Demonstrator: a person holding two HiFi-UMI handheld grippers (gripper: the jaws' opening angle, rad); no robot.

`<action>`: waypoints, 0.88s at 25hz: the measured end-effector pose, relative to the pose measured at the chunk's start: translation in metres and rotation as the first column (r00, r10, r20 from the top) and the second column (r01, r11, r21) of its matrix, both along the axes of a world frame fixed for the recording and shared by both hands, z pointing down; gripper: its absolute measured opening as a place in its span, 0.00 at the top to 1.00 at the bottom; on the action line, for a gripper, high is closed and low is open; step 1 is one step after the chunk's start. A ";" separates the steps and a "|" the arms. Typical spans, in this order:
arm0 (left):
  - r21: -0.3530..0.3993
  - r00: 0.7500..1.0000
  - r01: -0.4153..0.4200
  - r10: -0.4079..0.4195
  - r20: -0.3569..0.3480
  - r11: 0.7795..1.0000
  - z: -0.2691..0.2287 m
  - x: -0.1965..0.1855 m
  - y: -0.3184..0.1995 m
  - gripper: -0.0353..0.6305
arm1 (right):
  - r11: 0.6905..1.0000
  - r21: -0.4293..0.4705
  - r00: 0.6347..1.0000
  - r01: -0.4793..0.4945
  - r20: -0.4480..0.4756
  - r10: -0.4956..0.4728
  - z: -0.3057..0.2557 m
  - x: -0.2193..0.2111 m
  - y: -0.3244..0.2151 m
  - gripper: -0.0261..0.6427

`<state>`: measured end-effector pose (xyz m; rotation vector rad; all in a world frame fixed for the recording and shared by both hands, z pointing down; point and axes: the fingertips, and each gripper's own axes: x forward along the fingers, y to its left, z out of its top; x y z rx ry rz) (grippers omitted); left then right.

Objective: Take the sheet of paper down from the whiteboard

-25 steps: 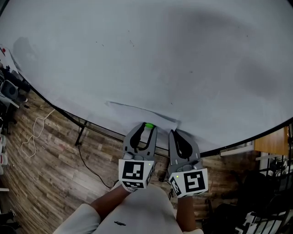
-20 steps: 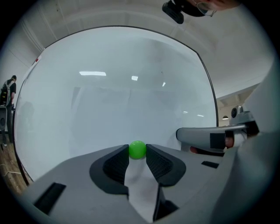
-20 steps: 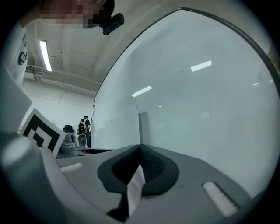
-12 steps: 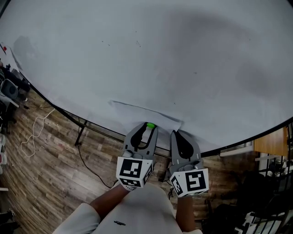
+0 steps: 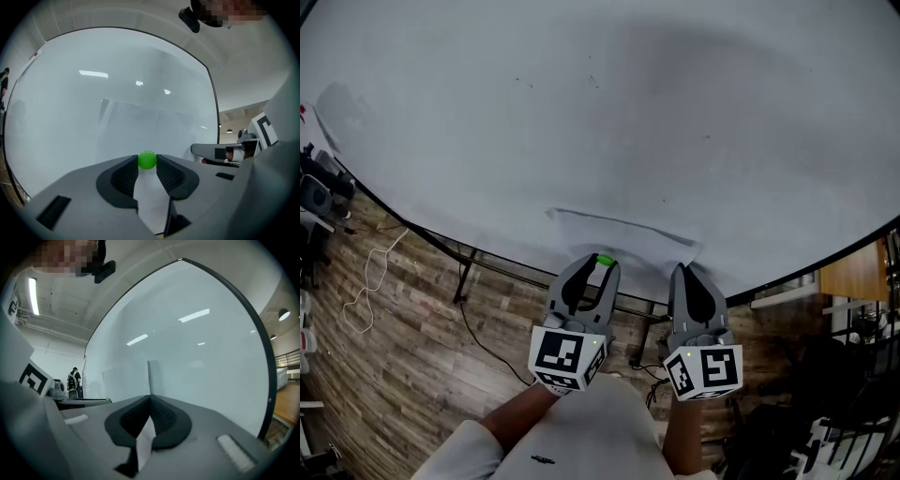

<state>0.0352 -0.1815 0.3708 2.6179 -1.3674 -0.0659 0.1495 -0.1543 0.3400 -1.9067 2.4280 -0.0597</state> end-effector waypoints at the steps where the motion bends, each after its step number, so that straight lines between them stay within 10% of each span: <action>1: -0.004 1.000 -0.007 0.007 -0.001 1.000 0.001 -0.002 0.002 0.76 | 1.000 -0.003 1.000 -0.017 0.001 0.017 0.002 0.002 0.003 0.95; 22: -0.031 0.987 -0.161 0.161 -0.011 0.986 -0.001 -0.010 0.051 0.76 | 0.957 0.028 0.955 -0.290 -0.049 0.291 0.002 0.033 0.097 0.95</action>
